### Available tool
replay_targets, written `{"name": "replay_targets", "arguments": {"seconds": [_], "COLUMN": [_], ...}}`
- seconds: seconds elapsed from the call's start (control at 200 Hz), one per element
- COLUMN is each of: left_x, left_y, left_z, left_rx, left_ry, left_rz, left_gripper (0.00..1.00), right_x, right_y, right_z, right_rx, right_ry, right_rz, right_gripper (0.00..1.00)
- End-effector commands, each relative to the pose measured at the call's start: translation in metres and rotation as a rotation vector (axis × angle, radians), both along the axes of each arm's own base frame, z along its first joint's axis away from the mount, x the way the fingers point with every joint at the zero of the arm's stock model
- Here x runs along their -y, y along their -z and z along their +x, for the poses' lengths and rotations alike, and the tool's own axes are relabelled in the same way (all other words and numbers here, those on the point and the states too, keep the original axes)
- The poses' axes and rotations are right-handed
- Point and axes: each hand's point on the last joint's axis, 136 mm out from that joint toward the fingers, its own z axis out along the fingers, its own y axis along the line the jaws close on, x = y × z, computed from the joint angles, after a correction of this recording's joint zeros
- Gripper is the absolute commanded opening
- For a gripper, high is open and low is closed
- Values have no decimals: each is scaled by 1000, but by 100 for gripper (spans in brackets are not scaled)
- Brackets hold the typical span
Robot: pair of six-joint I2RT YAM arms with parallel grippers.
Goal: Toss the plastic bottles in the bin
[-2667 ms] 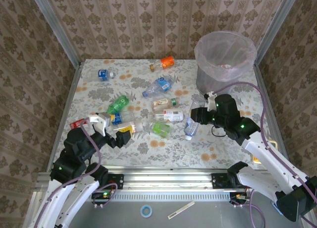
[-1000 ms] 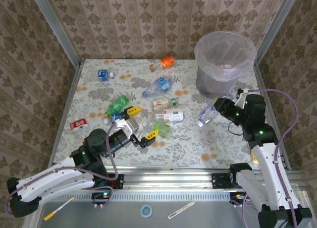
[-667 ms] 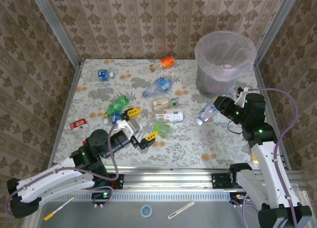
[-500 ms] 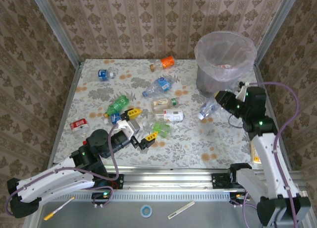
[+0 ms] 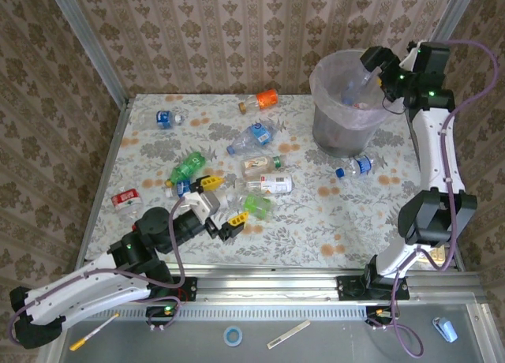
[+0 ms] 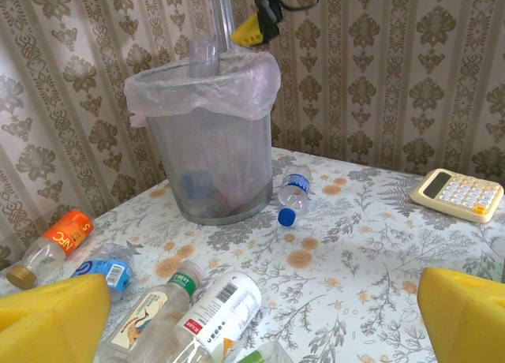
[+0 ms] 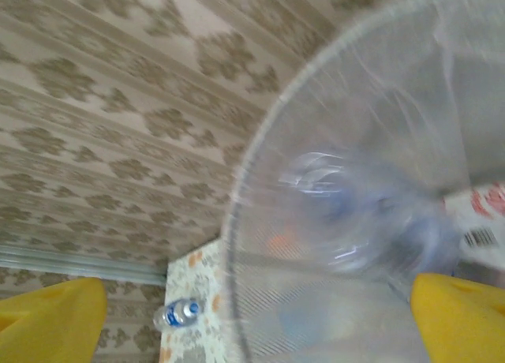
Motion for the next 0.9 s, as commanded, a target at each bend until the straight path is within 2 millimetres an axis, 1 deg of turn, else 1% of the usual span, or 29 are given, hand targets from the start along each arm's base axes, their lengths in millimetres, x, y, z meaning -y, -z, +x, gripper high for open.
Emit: {"name": "replay_targets", "arguments": {"seconds": [0.0,0.02,0.095,0.15,0.215,0.255,0.28,0.285,0.315,0.385,0.395,0.52,0.59,0.75,0.9], "left_x": [-4,-4,-4,-4,-4,-4,-4,-4,-5,-5,-5,-9,-11,-13,-14], "left_y": [0,0,-2,-3,-2,-2,0,0,0,1,1,0,0,2,5], "left_z": [1,1,2,3,3,3,3,3,3,3,3,2,2,2,2], "left_rx": [-25,-24,-21,-22,-25,-29,-32,-33,-36,-43,-43,-46,-45,-48,-58], "left_ry": [-13,-15,-19,-21,-22,-24,-26,-25,-26,-25,-25,-32,-37,-43,-48], "left_rz": [-1,0,0,0,-1,-1,0,0,1,8,7,12,10,10,18], "left_gripper": [100,100,100,100,100,100,100,100,100,100,100,100,100,100,100], "right_x": [-2,0,6,11,21,28,34,34,39,52,53,73,79,81,81], "right_y": [-8,-13,-18,-16,-4,6,17,13,18,39,39,72,89,122,152], "right_z": [-35,-41,-61,-76,-94,-103,-106,-110,-118,-128,-129,-142,-145,-148,-148], "right_rx": [-22,-15,-20,-49,-101,-137,-165,-155,-165,-207,-204,-249,-273,-331,-387], "right_ry": [-27,-20,-4,16,54,84,104,109,131,170,171,220,233,230,234], "right_rz": [-20,-25,-41,-68,-105,-114,-108,-110,-101,-53,-46,46,84,114,150], "right_gripper": [100,100,100,100,100,100,100,100,100,100,100,100,100,99,97]}}
